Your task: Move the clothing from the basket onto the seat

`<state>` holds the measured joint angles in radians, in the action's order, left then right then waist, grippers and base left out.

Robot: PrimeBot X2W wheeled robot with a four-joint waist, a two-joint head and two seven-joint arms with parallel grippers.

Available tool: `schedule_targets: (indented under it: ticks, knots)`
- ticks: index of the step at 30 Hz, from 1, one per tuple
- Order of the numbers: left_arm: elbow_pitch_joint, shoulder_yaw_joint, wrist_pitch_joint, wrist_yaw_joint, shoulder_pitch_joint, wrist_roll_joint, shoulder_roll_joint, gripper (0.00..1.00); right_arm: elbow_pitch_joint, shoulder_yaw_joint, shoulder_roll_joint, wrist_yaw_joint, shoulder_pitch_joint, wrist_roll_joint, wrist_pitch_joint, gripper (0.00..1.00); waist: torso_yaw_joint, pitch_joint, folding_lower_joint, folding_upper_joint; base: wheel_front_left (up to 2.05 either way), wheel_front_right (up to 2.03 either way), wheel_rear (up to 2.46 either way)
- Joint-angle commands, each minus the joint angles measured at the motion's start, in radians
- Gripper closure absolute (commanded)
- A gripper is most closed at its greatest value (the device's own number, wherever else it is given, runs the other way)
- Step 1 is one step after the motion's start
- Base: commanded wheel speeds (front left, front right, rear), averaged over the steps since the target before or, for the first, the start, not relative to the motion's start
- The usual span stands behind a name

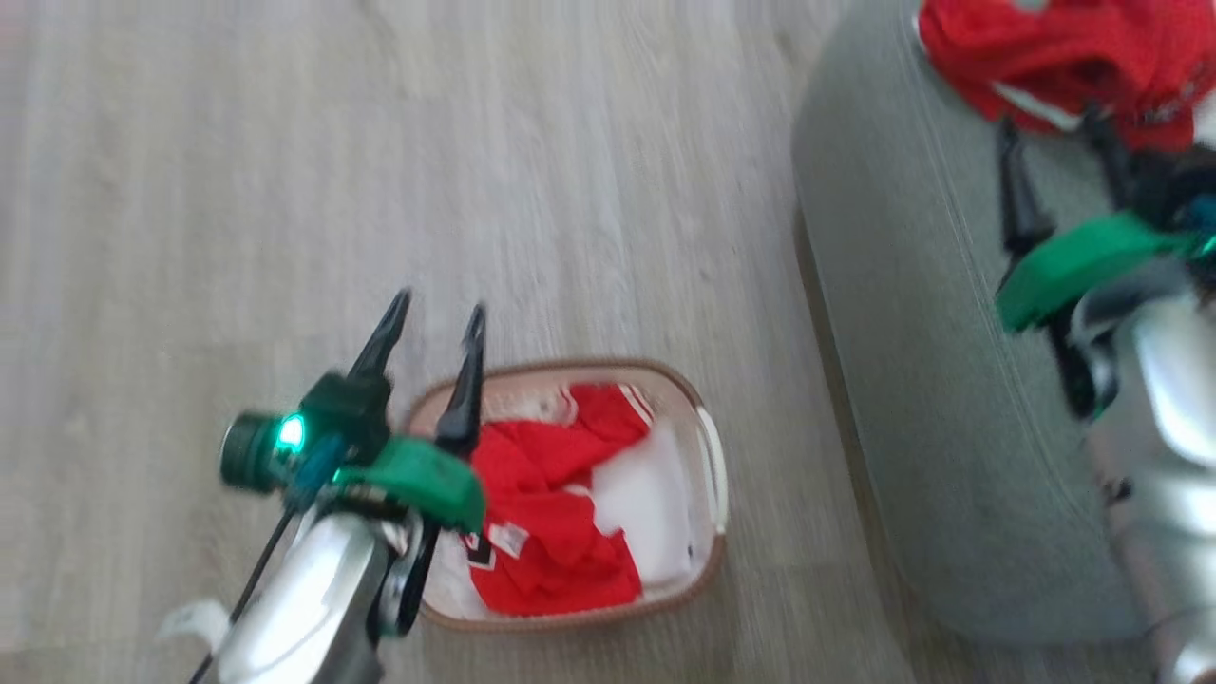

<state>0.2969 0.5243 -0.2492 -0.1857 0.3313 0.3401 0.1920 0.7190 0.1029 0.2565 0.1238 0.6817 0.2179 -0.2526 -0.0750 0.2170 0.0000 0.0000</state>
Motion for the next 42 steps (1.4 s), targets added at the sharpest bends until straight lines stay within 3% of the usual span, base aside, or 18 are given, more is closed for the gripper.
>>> schedule_targets:
  ticks: [1, 15, 28, 42]
  knots:
    - [-0.034, -0.049, -0.012, -0.006, 0.000, 0.001, 0.014, 0.00, -0.043, 0.005, -0.010, 0.007, -0.014, -0.006, -0.009, 0.00, 0.057, -0.076, 0.0000, 0.0000, 0.00, 0.00, 0.00]
    - [-0.115, -0.246, -0.013, -0.031, -0.266, -0.021, -0.011, 0.00, -0.320, -0.084, -0.196, 0.007, -0.373, -0.111, -0.009, 0.00, 0.105, -0.216, 0.0000, 0.0000, 0.00, 0.00, 0.00]
    - [-0.165, -0.333, -0.013, 0.004, -0.396, -0.054, -0.054, 0.00, -0.532, -0.062, -0.206, 0.007, -0.601, -0.041, -0.009, 0.00, 0.103, -0.248, 0.0000, 0.0000, 0.00, 0.00, 0.00]
    - [-0.158, -0.378, -0.013, 0.042, -0.407, -0.084, -0.085, 0.00, -0.553, -0.070, -0.206, 0.007, -0.642, -0.033, -0.009, 0.00, 0.094, -0.258, 0.0000, 0.0000, 0.00, 0.00, 0.00]
